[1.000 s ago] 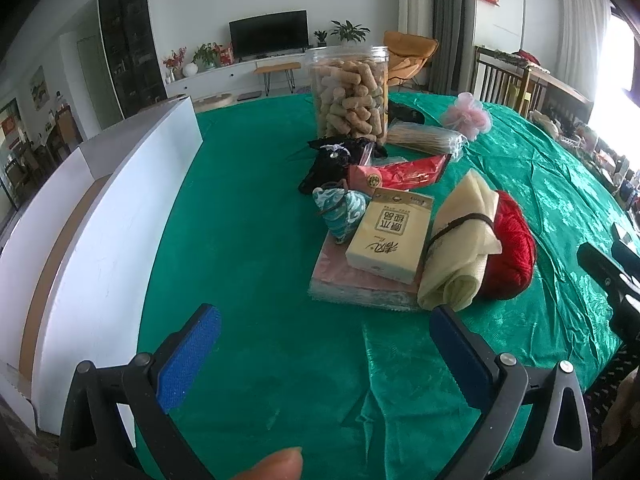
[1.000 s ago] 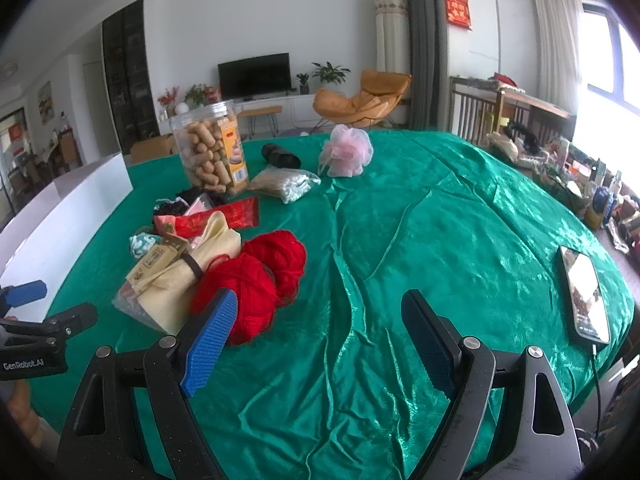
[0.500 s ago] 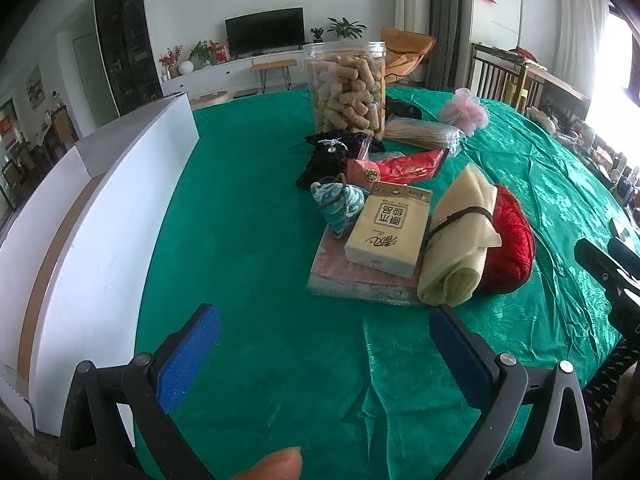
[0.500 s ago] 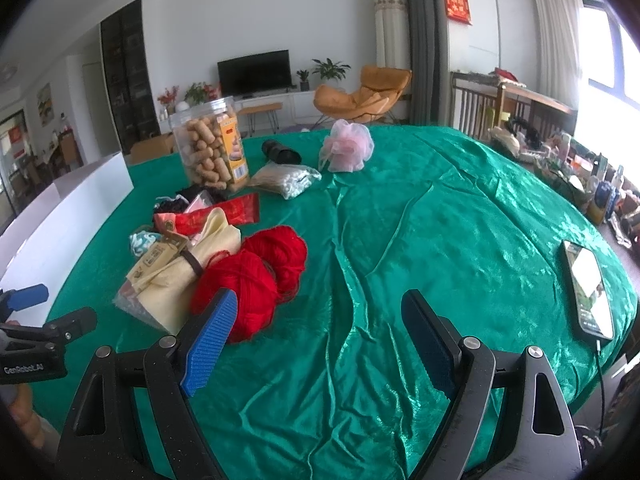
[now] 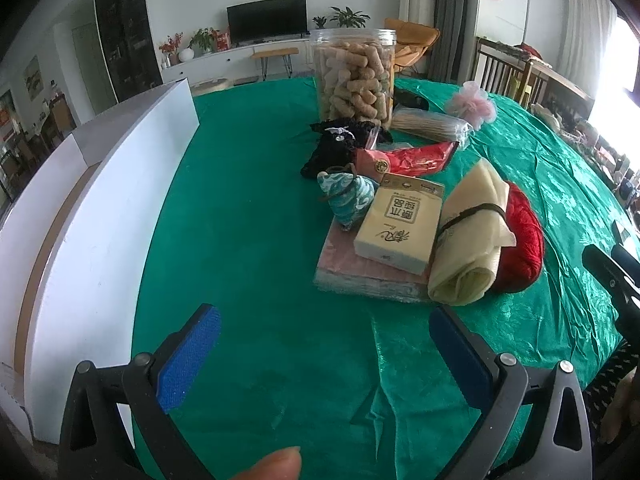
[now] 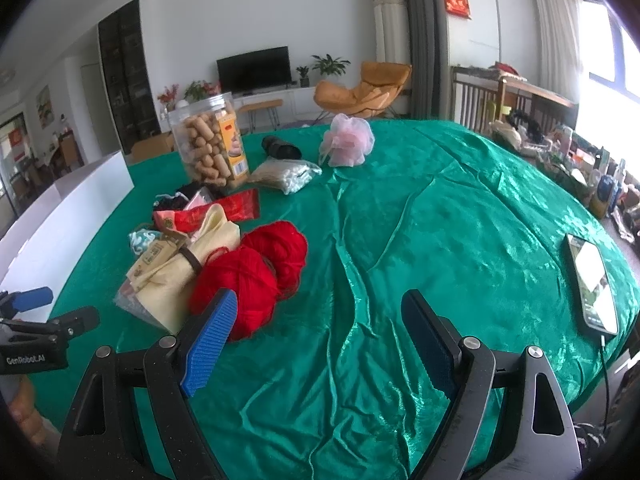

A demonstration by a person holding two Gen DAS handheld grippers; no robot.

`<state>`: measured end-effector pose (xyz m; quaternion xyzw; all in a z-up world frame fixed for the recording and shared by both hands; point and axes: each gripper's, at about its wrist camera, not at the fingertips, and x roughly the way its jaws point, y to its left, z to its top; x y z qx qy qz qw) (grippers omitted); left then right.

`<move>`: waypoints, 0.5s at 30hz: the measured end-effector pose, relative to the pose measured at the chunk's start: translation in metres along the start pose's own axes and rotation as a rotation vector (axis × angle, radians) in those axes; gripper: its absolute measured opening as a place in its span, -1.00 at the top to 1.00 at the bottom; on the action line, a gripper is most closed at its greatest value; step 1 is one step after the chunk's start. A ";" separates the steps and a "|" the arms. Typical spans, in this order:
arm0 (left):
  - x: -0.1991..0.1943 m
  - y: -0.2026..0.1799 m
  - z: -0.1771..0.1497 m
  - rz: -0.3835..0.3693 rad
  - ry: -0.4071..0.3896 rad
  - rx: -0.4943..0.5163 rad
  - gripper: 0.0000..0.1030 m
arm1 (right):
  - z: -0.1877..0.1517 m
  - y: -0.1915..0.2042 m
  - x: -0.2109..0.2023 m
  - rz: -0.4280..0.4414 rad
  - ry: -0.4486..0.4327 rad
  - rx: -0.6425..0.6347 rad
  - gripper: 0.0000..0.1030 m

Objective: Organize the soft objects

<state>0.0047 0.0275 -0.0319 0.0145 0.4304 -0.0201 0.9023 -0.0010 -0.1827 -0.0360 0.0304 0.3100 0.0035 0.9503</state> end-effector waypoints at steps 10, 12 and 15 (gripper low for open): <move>0.002 0.008 0.022 -0.005 -0.002 -0.022 -1.00 | 0.000 0.002 0.002 0.004 0.002 -0.003 -0.68; 0.003 0.009 0.025 -0.002 0.001 -0.017 -1.00 | 0.000 0.001 0.002 0.005 0.003 0.002 -0.68; 0.005 0.010 0.026 -0.005 0.013 -0.012 -1.00 | 0.000 0.001 0.002 0.007 0.004 0.005 -0.68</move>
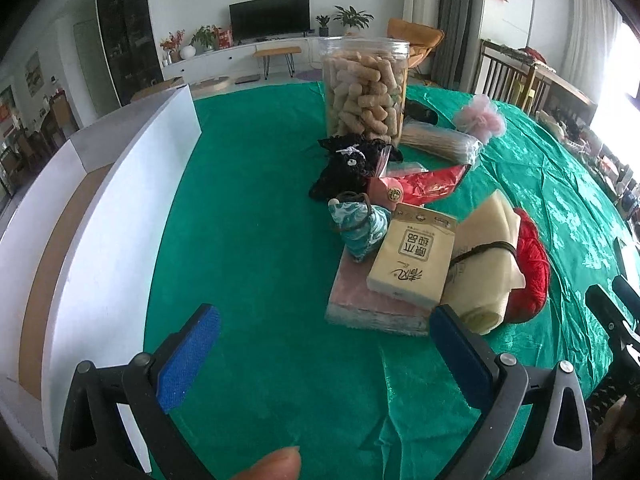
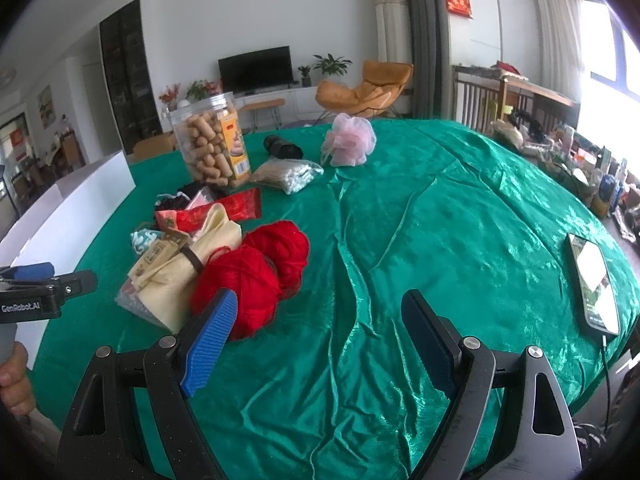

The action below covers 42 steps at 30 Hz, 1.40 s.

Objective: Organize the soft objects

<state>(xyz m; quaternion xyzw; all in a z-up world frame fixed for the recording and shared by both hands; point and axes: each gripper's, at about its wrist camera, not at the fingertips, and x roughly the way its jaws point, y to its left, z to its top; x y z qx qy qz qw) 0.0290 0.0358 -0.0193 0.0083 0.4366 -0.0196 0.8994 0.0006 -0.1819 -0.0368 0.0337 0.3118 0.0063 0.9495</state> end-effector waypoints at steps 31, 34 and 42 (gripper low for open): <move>0.009 0.023 0.054 -0.050 0.055 -0.076 -1.00 | -0.001 0.003 0.003 0.007 0.009 -0.012 -0.68; 0.020 0.034 0.091 -0.120 0.117 -0.126 -1.00 | -0.001 0.003 0.003 0.006 0.007 -0.011 -0.68; 0.110 0.023 0.156 -0.055 0.290 -0.018 -1.00 | 0.000 -0.002 0.000 0.003 0.000 0.007 -0.68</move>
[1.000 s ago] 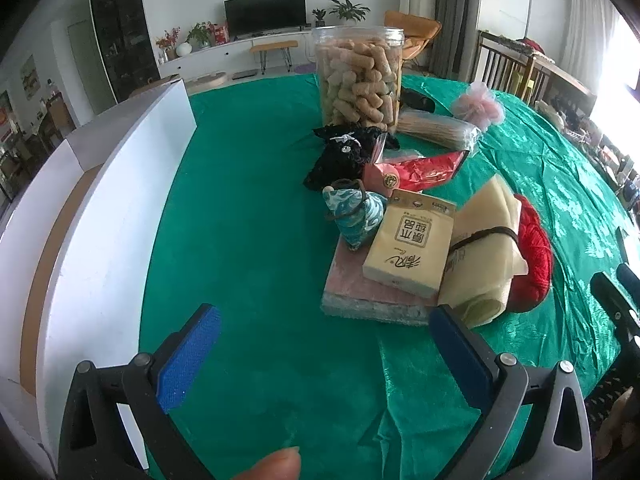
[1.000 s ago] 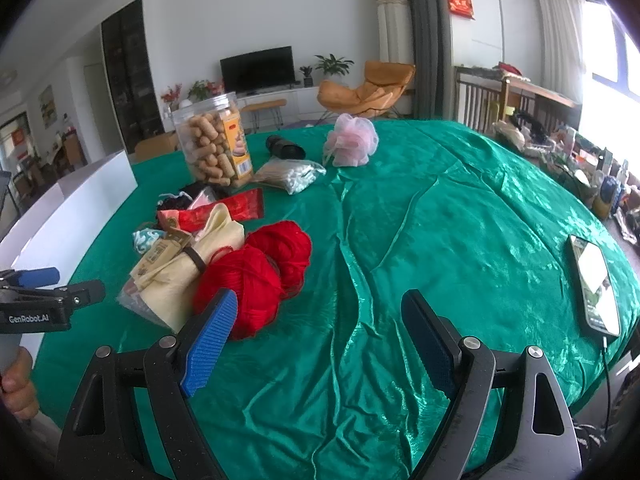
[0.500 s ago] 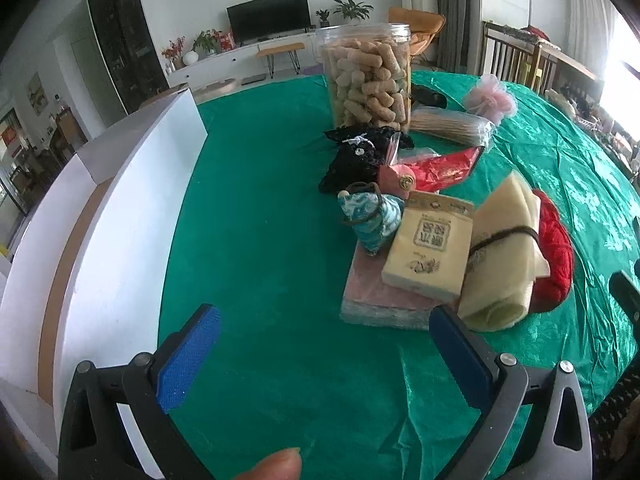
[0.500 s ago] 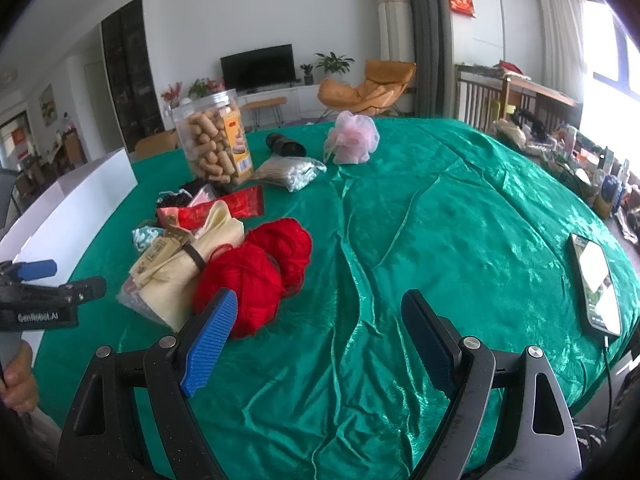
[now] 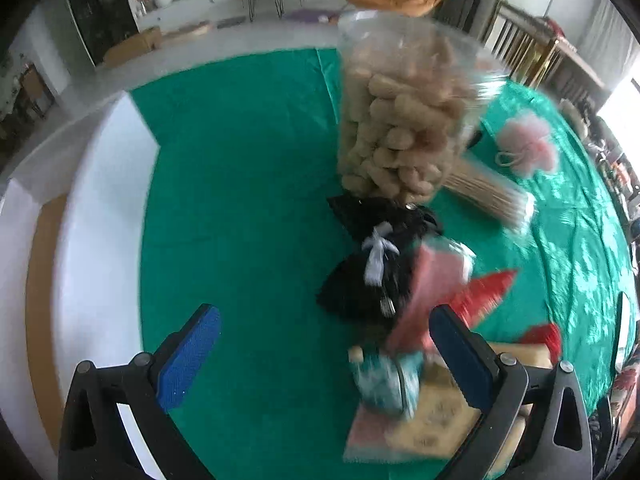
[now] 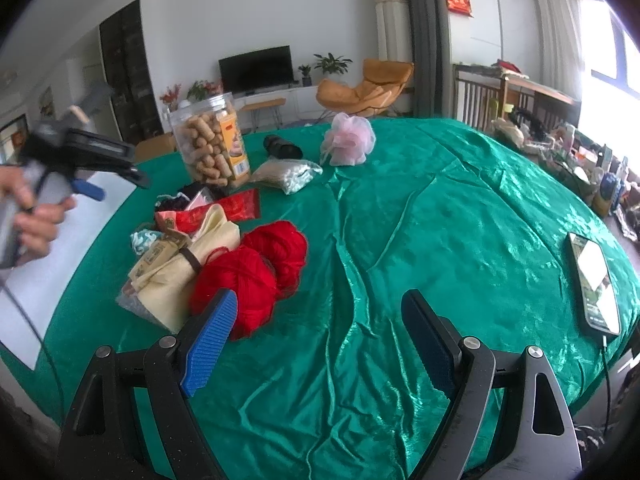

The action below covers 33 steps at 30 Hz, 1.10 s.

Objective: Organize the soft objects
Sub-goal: 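Grasp the black ribboned bag with the left tool while the right tool grasps the black plastic roll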

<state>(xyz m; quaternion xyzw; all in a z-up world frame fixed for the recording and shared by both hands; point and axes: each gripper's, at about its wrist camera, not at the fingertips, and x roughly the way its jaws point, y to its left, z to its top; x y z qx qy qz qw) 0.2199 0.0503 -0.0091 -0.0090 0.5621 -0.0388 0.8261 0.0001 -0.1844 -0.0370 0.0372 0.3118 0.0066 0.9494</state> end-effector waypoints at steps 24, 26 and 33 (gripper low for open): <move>0.103 0.007 0.037 0.004 0.086 0.030 -1.00 | 0.004 -0.026 0.020 0.049 0.084 0.122 -0.68; 0.106 -0.001 0.033 0.046 0.046 0.065 -1.00 | 0.013 -0.033 0.026 0.064 0.109 0.136 -0.68; 0.105 0.015 0.029 0.025 0.008 0.072 -1.00 | 0.136 -0.035 0.080 0.181 0.152 0.060 -0.68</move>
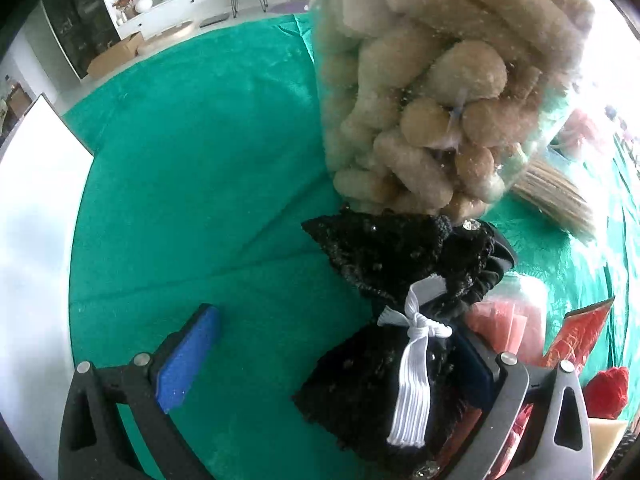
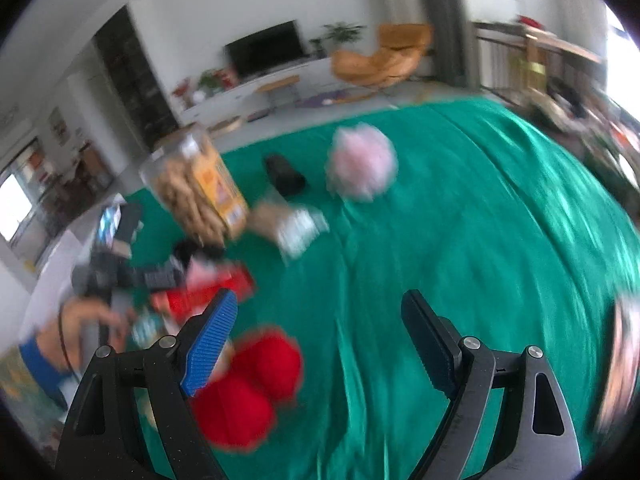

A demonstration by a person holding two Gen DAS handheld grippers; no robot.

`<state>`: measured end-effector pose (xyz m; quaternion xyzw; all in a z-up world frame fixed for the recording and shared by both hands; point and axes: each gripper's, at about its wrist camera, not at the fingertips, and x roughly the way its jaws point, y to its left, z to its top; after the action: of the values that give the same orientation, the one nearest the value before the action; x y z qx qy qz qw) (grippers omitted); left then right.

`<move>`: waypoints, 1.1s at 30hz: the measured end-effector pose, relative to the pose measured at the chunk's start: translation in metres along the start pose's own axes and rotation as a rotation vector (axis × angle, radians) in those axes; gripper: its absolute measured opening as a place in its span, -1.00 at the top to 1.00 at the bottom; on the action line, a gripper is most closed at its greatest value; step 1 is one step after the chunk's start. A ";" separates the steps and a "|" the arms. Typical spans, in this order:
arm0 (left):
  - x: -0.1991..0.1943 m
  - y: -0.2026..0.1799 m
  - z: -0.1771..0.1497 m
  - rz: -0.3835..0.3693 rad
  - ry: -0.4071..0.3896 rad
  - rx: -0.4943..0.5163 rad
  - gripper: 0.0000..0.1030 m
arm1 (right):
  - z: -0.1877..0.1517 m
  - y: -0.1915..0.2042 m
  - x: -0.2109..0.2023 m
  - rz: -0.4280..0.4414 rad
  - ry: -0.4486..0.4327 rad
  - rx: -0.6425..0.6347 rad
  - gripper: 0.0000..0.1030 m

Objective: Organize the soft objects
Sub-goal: 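Grasp the black ribboned bag with the left tool while the right tool grasps the black plastic roll, then carry the black bag and black roll over the cardboard box with both tools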

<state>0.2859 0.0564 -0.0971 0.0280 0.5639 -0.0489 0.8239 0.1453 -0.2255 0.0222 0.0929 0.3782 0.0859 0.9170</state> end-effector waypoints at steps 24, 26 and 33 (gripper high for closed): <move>-0.005 0.006 0.014 -0.066 0.077 0.004 -0.66 | 0.152 0.064 0.297 -0.040 0.591 -0.205 0.13; -0.010 0.005 0.015 -0.082 0.056 0.016 -0.19 | 0.146 0.070 0.299 -0.074 0.572 -0.259 0.17; -0.021 0.023 0.018 -0.155 0.013 -0.050 0.30 | 0.137 0.064 0.284 -0.120 0.575 -0.260 0.23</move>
<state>0.2981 0.0782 -0.0714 -0.0358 0.5707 -0.0982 0.8145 0.4358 -0.1130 -0.0594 -0.0757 0.6126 0.1022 0.7801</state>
